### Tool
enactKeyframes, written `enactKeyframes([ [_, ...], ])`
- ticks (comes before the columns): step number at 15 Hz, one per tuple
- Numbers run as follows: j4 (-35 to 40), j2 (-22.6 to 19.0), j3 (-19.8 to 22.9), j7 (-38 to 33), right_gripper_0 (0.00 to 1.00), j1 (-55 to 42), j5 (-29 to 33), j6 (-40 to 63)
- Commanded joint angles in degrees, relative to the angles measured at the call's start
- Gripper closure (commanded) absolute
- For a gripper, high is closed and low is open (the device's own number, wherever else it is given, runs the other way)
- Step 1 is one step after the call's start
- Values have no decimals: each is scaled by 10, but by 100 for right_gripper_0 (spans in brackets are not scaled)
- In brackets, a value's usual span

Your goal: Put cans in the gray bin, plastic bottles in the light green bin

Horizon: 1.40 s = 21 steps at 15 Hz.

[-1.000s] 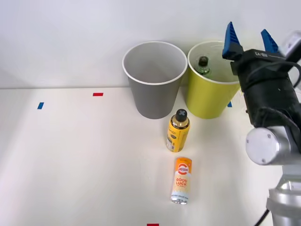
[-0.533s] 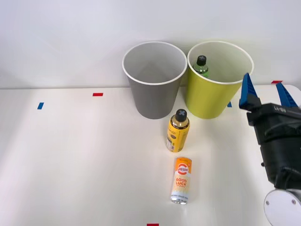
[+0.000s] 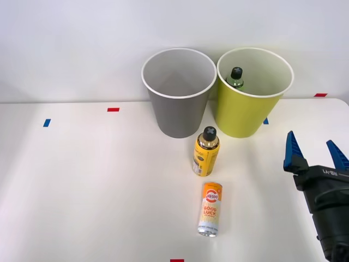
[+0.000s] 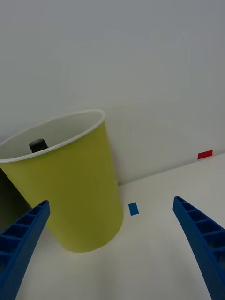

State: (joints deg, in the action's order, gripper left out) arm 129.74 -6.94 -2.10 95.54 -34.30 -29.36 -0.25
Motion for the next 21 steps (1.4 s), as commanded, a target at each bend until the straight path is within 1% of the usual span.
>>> enactKeyframes([
  [1,0,14,-4,5,10,-30,4,3],
  [2,0,21,-4,8,10,-40,8,12],
  [3,-11,43,-5,11,9,-49,31,10],
  [5,-41,64,3,8,9,-53,117,-9],
  [7,-80,79,1,-3,9,-53,162,-48],
  [8,-101,79,-2,-7,9,-53,182,-73],
  [12,-199,79,-11,-106,9,-53,281,-201],
  [14,-227,79,-11,-125,10,-53,312,-238],
  [16,-249,79,-10,-128,10,-46,335,-248],
  [18,-281,65,-20,-137,10,-40,337,-288],
  [21,-286,45,-34,-145,9,-53,337,-317],
])
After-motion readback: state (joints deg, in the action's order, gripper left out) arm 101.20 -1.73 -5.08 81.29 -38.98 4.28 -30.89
